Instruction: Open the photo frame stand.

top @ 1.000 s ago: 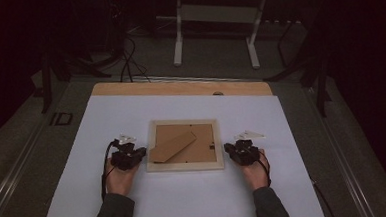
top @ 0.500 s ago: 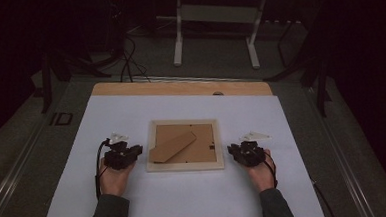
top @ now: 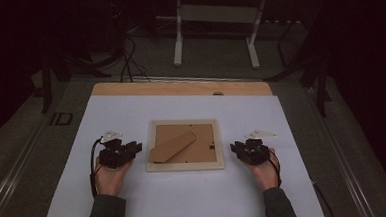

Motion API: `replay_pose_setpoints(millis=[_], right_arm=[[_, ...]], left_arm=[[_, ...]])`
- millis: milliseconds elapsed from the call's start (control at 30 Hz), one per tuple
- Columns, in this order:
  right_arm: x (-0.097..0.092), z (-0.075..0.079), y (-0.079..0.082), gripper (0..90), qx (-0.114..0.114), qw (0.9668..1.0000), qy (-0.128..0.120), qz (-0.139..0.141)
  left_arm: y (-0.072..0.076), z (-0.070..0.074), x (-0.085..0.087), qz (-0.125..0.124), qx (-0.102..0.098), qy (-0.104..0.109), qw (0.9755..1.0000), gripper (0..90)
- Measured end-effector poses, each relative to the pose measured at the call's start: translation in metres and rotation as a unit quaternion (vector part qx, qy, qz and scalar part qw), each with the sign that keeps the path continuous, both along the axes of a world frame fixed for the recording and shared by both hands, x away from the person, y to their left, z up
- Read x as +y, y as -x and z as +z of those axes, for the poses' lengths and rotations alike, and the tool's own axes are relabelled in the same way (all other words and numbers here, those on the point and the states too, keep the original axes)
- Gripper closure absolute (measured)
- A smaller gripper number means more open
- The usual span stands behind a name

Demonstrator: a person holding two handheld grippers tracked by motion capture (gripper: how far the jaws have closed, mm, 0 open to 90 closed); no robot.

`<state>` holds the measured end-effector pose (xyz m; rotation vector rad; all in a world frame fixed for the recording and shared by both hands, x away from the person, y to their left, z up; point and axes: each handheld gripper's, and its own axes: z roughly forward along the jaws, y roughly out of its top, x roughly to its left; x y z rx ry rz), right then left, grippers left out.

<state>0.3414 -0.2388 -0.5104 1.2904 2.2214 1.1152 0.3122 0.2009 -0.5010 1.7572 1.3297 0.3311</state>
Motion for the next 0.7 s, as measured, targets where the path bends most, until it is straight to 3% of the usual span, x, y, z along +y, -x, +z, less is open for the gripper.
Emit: replay_pose_setpoints(millis=[367,533,700], right_arm=[[-0.006,0.003,0.002,68.2,0.0,0.9999,-0.012,-0.003],[-0.007,0.004,0.002,67.8,0.001,0.9999,-0.016,-0.006],[-0.006,0.004,0.002,67.1,0.001,0.9998,-0.017,-0.004]], left_arm=[[0.005,0.014,-0.001,-0.029,-0.035,0.024,0.9987,67.1],[0.003,0.028,-0.008,-0.048,-0.034,0.033,0.9977,65.1],[-0.005,0.039,-0.018,-0.065,-0.033,0.024,0.9971,57.8]])
